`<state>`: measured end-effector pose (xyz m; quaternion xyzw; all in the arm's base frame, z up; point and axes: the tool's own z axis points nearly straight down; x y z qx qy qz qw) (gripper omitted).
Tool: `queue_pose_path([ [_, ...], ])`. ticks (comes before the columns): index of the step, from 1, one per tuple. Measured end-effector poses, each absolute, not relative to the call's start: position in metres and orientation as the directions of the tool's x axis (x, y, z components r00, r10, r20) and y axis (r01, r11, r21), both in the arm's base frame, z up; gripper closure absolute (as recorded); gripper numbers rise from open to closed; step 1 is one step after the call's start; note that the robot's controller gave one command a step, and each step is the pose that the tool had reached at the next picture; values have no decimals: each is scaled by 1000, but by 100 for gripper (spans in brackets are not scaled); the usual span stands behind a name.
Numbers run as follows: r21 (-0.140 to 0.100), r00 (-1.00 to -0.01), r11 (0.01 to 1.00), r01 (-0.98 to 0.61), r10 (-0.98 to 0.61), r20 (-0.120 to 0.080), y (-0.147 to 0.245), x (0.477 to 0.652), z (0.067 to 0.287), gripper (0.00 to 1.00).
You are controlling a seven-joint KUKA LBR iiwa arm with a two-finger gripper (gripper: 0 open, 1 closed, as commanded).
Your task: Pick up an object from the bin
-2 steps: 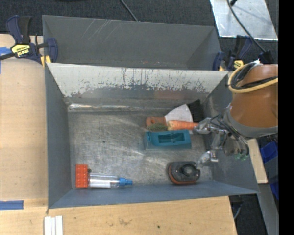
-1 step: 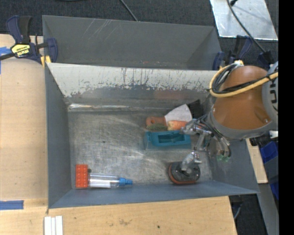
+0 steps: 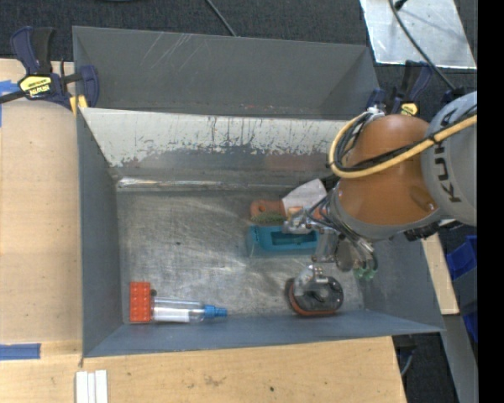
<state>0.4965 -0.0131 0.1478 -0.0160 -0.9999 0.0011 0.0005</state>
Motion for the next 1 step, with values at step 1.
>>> queue_pose_path([
  [1,3,-997,997,-75,-75,-11,-13,494,109,0],
])
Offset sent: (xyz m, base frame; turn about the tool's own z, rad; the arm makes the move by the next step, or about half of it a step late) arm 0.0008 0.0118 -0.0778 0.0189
